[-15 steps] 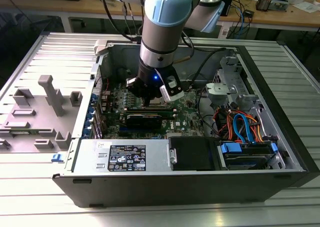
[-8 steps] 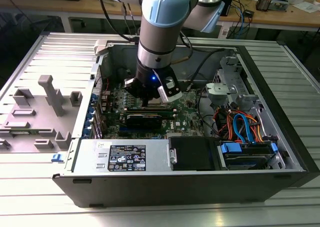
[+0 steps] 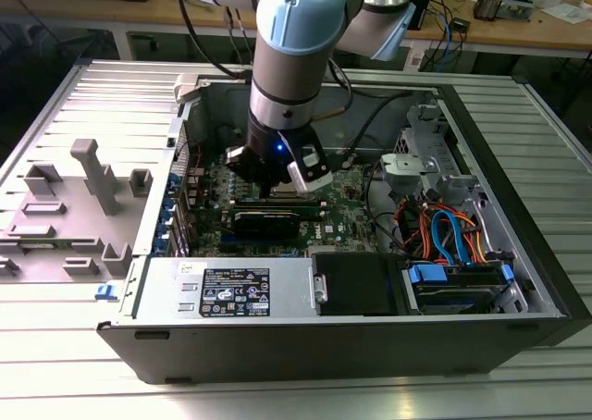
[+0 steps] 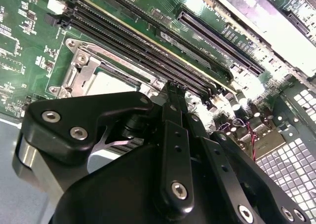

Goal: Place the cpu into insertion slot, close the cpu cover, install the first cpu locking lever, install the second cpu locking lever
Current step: 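Install the second cpu locking lever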

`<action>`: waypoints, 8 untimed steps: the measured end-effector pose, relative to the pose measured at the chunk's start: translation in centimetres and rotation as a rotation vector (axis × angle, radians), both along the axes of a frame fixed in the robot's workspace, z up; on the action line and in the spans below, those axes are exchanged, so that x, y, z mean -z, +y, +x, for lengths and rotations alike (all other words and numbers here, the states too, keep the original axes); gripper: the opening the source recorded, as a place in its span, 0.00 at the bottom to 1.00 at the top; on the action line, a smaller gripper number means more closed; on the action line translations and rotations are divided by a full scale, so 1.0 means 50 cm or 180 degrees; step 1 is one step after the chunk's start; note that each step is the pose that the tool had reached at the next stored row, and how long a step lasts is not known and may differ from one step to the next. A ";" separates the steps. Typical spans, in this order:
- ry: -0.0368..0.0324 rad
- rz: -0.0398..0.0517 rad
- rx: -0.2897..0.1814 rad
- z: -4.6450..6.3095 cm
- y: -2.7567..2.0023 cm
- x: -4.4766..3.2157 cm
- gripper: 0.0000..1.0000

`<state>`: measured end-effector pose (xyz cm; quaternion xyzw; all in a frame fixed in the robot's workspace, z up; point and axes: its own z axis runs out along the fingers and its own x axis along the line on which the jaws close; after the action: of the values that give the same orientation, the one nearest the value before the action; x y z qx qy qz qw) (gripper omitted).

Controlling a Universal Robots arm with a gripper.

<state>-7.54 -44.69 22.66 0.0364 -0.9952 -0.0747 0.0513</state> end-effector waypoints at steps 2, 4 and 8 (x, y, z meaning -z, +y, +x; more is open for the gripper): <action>0.0000 0.0012 0.0000 -0.001 -0.0010 0.002 0.11; 0.0000 0.0036 0.0000 -0.001 -0.0013 0.005 0.11; 0.0000 0.0078 -0.0003 -0.003 -0.0017 0.015 0.11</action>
<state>-7.68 -44.77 21.92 0.0374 -0.9942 -0.0868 0.0509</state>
